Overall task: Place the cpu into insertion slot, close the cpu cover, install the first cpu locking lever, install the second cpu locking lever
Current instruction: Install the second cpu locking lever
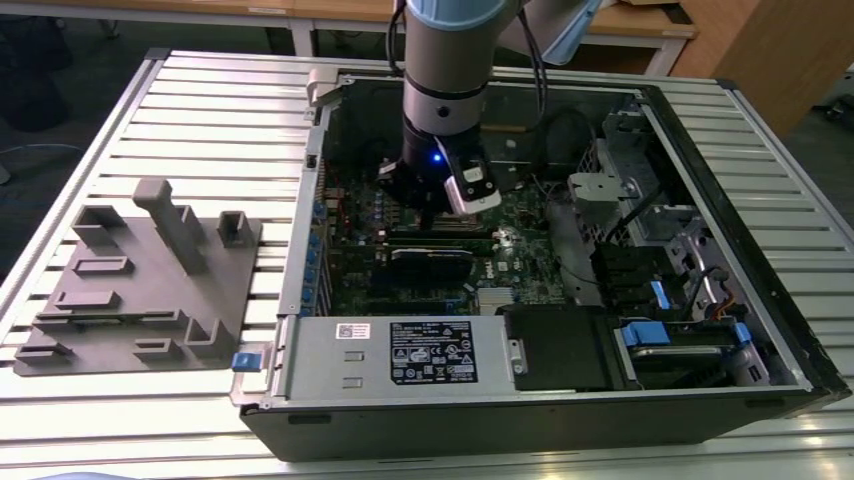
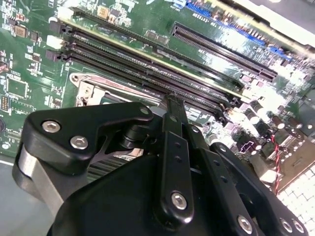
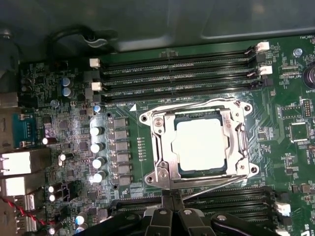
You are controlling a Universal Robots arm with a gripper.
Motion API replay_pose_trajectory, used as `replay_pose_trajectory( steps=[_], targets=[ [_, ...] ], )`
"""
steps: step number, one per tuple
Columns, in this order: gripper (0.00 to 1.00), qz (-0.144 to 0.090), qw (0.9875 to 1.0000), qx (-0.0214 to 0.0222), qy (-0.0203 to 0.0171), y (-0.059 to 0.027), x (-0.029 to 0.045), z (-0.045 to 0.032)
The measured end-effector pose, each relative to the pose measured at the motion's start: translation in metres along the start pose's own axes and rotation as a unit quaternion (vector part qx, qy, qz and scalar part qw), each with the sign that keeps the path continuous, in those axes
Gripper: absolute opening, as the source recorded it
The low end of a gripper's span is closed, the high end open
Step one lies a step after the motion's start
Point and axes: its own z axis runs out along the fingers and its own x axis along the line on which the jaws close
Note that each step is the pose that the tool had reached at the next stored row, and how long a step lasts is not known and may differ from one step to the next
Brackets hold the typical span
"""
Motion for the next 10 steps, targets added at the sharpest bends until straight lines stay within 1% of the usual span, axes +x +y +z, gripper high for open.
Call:
replay_pose_trajectory(
  steps=[4,10],
  targets=[
    [0.11,0.000,1.0000,-0.0011,0.0000,-0.0038,0.0017,-0.0002],
    [0.11,0.000,1.0000,-0.0062,0.0006,-0.0053,0.0094,0.0005]
  ],
)
